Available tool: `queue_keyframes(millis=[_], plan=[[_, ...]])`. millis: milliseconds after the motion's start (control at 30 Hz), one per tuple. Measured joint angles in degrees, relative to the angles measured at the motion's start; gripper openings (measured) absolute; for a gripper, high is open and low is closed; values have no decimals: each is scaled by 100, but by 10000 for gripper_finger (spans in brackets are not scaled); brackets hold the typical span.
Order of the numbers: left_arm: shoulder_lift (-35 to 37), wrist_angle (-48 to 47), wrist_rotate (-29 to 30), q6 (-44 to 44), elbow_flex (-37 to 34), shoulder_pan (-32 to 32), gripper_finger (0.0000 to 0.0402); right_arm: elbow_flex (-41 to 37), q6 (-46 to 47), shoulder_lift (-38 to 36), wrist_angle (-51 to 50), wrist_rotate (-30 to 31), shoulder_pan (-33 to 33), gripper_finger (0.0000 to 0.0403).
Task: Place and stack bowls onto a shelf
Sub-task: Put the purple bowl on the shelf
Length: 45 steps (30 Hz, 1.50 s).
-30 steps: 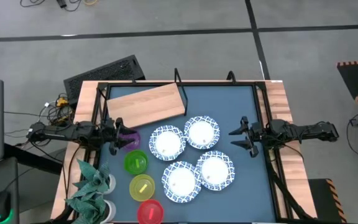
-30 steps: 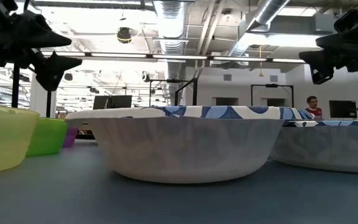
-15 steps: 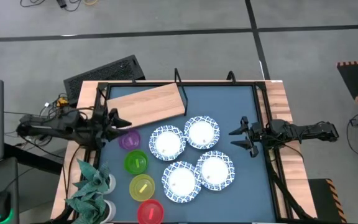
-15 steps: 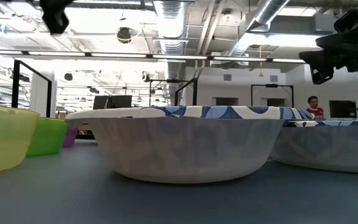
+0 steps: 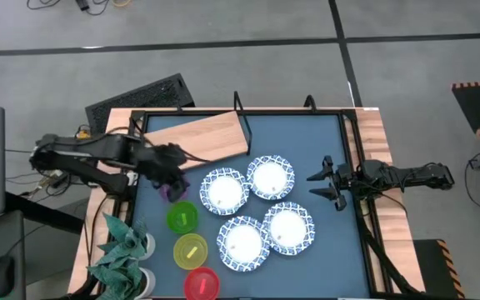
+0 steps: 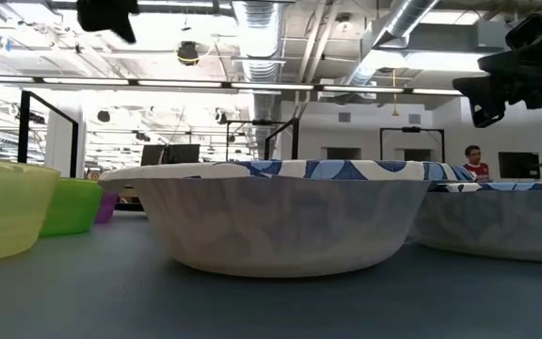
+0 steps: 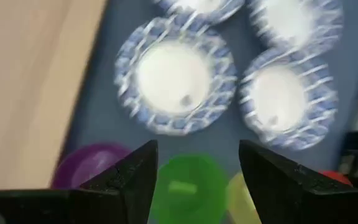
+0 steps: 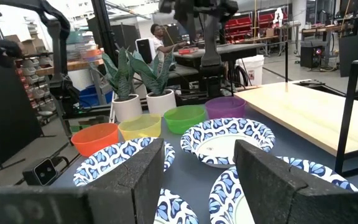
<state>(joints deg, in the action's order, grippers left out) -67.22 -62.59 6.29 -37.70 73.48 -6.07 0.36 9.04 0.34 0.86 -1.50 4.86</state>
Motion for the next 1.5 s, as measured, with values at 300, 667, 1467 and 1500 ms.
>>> queue_keyframes(millis=[300, 667, 1467, 1500], plan=[[-953, -98, 1575, -2623, -51, 85, 209, 0, 0, 0, 0, 2, 0, 220], [-1957, -664, 1054, -4026, -62, 216, 209, 0, 2, 0, 0, 2, 0, 220], [-1237, 161, 287, -5652, -1434, -111, 209, 0, 2, 0, 40, 2, -2, 220], [-1130, 337, 366, -5835, -1626, -110, 209, 0, 1, 2, 46, 2, 0, 220]])
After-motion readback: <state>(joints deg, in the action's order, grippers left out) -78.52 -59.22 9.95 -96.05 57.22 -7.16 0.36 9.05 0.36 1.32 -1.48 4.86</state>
